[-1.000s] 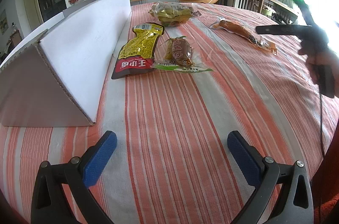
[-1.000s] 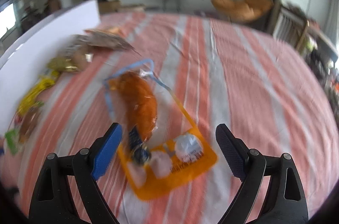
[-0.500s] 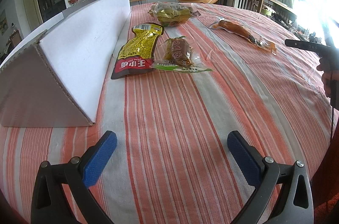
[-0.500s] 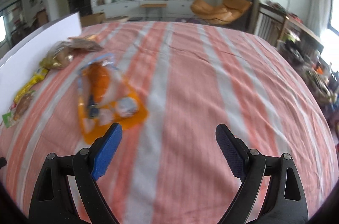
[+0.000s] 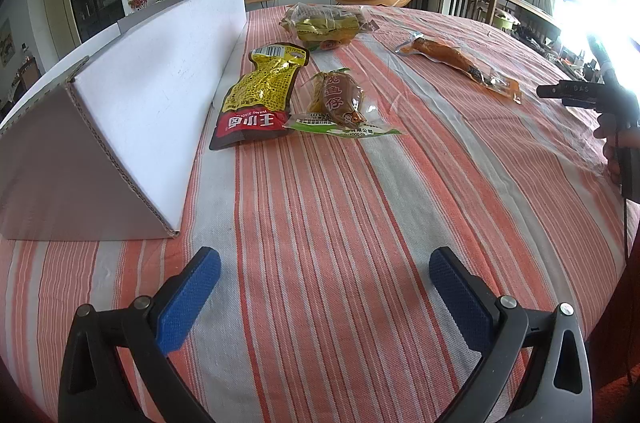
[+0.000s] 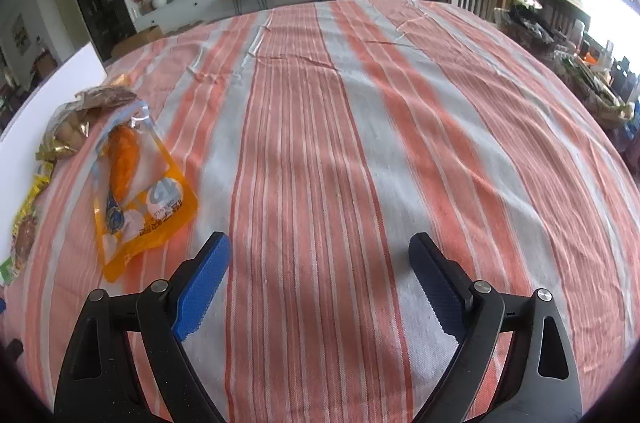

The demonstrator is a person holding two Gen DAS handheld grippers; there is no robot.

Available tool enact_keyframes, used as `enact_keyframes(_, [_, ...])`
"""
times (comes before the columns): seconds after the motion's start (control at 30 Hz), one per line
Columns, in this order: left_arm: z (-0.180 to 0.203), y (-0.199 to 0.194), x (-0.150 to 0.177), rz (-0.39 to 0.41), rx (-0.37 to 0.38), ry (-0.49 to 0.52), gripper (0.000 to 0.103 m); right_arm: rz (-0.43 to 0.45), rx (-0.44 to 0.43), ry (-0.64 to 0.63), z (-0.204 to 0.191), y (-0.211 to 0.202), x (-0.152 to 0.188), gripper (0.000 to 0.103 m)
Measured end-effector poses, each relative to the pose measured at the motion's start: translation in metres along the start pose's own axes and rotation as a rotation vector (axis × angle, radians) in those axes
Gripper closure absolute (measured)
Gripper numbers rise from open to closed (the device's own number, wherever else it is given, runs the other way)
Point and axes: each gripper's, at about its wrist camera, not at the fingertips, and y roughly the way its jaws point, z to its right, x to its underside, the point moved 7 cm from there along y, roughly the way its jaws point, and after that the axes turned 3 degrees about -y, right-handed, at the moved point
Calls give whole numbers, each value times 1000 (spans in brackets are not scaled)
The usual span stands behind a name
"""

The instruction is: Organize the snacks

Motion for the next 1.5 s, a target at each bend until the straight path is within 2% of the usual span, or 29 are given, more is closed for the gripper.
enact_keyframes(0.13, [0, 0, 0, 0, 0, 0, 0, -25, 57, -53, -6, 4, 3, 10])
enact_keyframes(0.73, [0, 0, 1, -1, 3, 0, 0, -24, 52, -54, -4, 4, 3, 10])
enact_keyframes(0.9, [9, -7, 4, -20, 50, 0, 0, -24, 52, -54, -4, 4, 3, 10])
enact_keyframes(0.97, [14, -11, -5, -17, 77, -13, 0, -24, 53, -54, -4, 4, 3, 10])
enact_keyframes(1.07, [19, -13, -37, -13, 117, -44, 0, -24, 58, -54, -4, 4, 3, 10])
enact_keyframes(1.17, [28, 0, -77, -54, 96, -14, 2, -23, 57, -53, -3, 3, 3, 10])
enact_keyframes(1.2, [31, 10, -91, -75, 72, 11, 4, -23, 58, -54, -3, 3, 3, 10])
enact_keyframes(1.27, [34, 33, -112, -102, 45, 27, 24, -23, 58, -54, -3, 3, 3, 10])
enact_keyframes(1.3, [34, 43, -116, -123, 40, 18, 28, -23, 58, -54, -3, 3, 3, 10])
enact_keyframes(1.37, [30, 65, -122, -179, 32, -25, 47, -23, 58, -54, -3, 4, 3, 10])
enact_keyframes(1.4, [30, 71, -123, -189, 25, -34, 49, -23, 58, -54, -3, 4, 3, 10])
enact_keyframes(1.47, [31, 78, -124, -178, -30, -24, 63, -24, 58, -54, -3, 4, 3, 10])
enact_keyframes(1.5, [33, 76, -123, -167, -41, -24, 63, -23, 58, -54, -3, 4, 3, 10])
